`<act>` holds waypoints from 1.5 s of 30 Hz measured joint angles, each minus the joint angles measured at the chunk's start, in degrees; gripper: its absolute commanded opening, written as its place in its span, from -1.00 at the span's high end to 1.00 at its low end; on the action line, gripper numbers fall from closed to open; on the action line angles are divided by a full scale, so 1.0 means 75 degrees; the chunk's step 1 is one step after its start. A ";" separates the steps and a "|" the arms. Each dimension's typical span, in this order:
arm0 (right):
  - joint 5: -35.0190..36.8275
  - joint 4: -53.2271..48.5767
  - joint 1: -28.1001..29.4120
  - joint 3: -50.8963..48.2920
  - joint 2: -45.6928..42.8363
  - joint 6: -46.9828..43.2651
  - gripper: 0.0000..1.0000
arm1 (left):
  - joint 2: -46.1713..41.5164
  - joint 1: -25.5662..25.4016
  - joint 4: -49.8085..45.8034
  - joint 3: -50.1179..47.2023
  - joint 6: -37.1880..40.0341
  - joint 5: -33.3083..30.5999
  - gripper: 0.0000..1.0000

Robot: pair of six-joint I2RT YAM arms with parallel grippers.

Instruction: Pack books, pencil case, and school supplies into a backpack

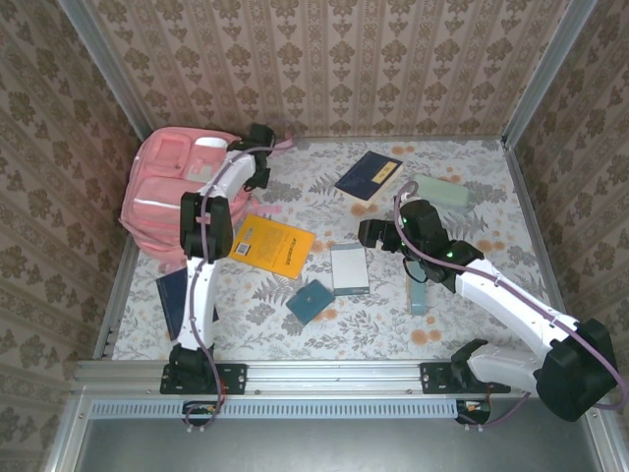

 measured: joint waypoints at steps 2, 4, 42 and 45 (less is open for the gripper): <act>0.0012 0.0000 0.0017 0.0000 0.0000 0.0023 -1.00 | -0.0315 -0.0195 0.0090 -0.0379 0.0111 -0.0079 1.00; 0.0015 0.0003 0.0035 0.0000 0.0000 0.0052 -0.99 | -0.0647 -0.0396 0.0128 -0.0635 0.0213 -0.0041 1.00; -0.0332 0.0017 0.0326 -0.0417 0.0755 0.0583 -0.49 | -0.5855 -0.3450 0.2669 -0.6373 -0.1233 0.1929 0.03; -0.0530 0.0119 0.0527 -0.0093 0.1215 0.0586 -0.48 | -0.6875 -0.3480 0.3042 -0.7525 -0.1842 0.1929 0.04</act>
